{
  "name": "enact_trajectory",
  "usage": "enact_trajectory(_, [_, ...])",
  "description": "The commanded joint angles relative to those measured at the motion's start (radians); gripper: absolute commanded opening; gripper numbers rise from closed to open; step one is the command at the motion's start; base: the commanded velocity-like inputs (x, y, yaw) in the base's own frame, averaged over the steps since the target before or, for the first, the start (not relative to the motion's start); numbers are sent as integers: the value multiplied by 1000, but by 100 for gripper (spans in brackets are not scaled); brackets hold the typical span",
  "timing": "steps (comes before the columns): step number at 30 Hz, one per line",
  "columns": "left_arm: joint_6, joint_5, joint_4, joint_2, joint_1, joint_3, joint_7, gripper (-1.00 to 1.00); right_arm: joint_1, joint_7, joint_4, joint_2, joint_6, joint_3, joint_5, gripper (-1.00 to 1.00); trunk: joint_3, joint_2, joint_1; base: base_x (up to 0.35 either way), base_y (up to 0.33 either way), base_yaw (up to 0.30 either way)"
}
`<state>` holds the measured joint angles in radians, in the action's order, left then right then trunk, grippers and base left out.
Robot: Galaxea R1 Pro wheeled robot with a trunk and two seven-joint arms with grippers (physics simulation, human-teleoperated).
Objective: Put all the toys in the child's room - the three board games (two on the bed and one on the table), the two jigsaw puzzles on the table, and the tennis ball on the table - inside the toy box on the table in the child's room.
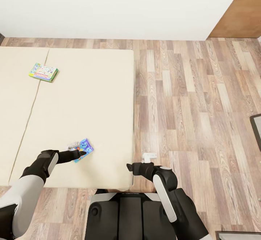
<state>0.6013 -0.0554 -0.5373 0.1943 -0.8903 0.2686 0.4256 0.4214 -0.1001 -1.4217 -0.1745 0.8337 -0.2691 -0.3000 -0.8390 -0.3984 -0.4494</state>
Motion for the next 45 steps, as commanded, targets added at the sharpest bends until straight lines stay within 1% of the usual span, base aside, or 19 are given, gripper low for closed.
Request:
enact_trajectory(1, [6,-6,-1,0,-1,6,7,100,0,-10,-1,0,4,-1,-10,100,-1,-2,-1,16,-6,0])
enact_trajectory(9, [6,-6,-1,0,-1,6,7,100,0,-10,0,0,3,-1,-9,100,-1,-2,-1,92,-1,0])
enact_trajectory(22, [6,-6,-3,1,-1,6,7,100,0,-10,-1,0,4,-1,-8,100,-1,-2,-1,13,0,0])
enact_trajectory(37, [6,-6,-5,-1,-1,6,7,100,0,-10,-1,0,4,-1,-8,100,-1,-2,-1,60,-19,0])
enact_trajectory(45, [6,-6,-6,-1,-1,6,7,100,0,-10,-1,0,4,-1,-8,100,-1,-2,-1,1,-141,0])
